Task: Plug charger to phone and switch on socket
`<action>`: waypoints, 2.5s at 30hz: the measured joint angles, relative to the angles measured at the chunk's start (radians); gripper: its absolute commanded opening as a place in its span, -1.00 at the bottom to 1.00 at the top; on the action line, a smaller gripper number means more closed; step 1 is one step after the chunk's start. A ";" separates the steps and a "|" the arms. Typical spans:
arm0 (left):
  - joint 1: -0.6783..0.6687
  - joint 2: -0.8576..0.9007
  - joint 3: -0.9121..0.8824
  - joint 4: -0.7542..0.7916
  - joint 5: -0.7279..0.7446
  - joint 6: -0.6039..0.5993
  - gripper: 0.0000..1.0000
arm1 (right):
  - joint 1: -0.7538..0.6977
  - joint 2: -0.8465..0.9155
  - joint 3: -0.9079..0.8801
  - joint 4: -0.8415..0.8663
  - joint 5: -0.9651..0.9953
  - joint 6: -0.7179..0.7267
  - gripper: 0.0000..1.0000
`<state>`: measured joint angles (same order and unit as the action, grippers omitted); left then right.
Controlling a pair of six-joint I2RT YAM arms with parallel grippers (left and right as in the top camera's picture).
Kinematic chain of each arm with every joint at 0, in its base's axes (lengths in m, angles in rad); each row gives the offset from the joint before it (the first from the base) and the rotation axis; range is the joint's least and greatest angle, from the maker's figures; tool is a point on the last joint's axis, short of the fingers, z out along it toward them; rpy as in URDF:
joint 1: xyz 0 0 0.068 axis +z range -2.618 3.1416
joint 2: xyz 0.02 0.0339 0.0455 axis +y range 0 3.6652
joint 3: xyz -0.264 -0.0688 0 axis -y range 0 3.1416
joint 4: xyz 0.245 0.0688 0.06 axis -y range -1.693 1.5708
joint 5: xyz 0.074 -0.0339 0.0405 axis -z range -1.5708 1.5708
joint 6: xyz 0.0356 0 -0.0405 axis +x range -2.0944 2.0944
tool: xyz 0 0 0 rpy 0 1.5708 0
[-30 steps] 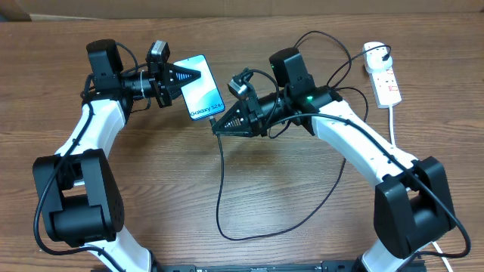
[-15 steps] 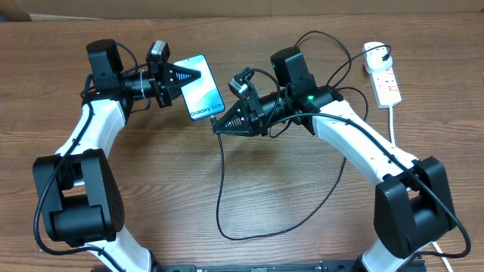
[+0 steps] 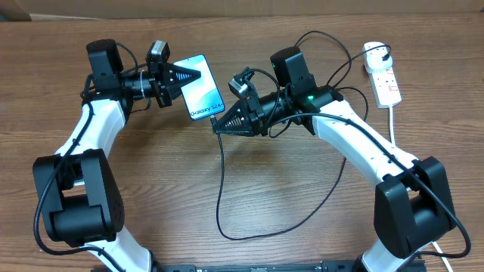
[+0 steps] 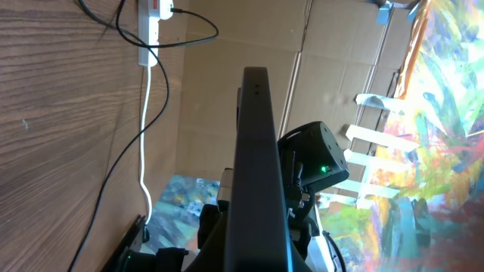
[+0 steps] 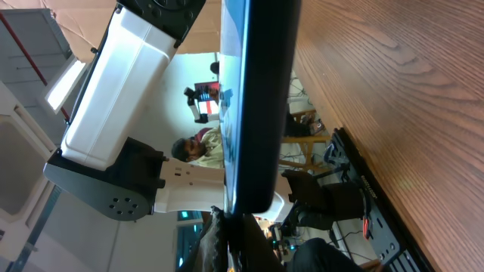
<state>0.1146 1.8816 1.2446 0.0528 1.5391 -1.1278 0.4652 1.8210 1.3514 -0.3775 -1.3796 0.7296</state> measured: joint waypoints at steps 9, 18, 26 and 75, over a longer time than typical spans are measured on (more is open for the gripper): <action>-0.010 0.000 0.000 0.000 -0.002 0.000 -0.92 | 0.000 0.000 0.000 -0.001 -0.003 0.000 -0.92; -0.010 0.000 0.000 0.000 -0.002 0.000 -0.92 | 0.000 0.000 0.000 -0.001 -0.003 0.000 -0.92; -0.010 0.000 0.000 0.000 -0.002 -0.003 -0.92 | 0.000 0.000 0.000 -0.007 0.000 0.000 -0.92; -0.024 0.000 0.000 0.000 -0.009 -0.003 -0.92 | 0.002 0.000 0.000 0.004 0.000 0.027 -0.92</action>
<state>0.0910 1.8816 1.2449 0.0532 1.5299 -1.1313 0.4667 1.8210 1.3510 -0.3733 -1.3800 0.7567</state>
